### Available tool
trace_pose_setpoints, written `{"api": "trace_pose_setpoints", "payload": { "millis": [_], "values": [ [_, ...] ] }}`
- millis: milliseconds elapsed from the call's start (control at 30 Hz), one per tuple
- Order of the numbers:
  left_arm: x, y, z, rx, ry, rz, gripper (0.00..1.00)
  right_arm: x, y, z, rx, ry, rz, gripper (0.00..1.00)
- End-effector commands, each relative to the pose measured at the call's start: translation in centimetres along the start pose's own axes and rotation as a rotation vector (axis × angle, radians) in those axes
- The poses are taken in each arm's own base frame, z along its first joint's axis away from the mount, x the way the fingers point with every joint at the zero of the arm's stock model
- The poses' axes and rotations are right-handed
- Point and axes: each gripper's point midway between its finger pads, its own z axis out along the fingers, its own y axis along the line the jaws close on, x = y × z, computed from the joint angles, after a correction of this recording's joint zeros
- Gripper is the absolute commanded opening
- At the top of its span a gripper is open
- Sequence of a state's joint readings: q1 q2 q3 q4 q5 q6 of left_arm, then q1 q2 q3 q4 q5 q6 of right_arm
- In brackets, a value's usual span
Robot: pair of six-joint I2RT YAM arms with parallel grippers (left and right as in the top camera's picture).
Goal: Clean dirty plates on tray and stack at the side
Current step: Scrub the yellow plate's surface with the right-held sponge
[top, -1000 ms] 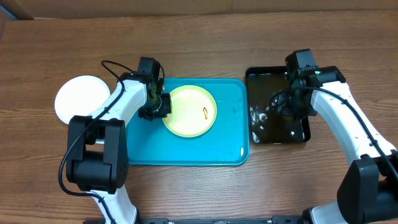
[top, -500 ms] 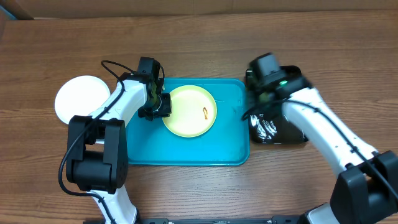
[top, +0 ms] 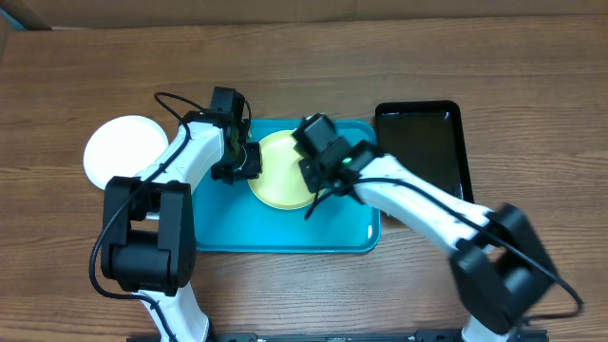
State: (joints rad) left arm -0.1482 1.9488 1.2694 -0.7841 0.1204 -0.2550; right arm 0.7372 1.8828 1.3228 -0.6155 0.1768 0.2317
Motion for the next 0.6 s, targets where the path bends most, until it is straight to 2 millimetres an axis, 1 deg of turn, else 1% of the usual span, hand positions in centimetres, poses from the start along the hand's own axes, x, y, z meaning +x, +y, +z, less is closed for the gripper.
{"api": "trace_pose_setpoints", "payload": {
  "millis": [0,133,233,333,500,567],
  "values": [
    [0.2,0.0,0.6,0.007,0.016,0.002,0.32,0.0,-0.4,2.1,0.093,-0.010,-0.010,0.04],
    [0.2,0.0,0.6,0.007,0.016,0.002,0.32,1.2,-0.9,4.0,0.127,0.029,0.006,0.04],
    [0.2,0.0,0.6,0.007,0.017,0.002,0.32,1.3,-1.0,4.4,0.133,0.032,0.005,0.06],
    [0.2,-0.1,0.6,0.008,0.015,0.002,0.32,0.5,-0.9,4.1,0.130,0.004,0.004,0.04],
    [0.2,0.0,0.6,0.007,0.015,0.002,0.32,-1.4,-0.8,2.3,0.128,-0.037,-0.005,0.04],
    [0.2,0.0,0.6,0.007,0.015,0.002,0.32,-1.7,-0.9,2.0,0.133,-0.042,-0.020,0.04]
  ]
}}
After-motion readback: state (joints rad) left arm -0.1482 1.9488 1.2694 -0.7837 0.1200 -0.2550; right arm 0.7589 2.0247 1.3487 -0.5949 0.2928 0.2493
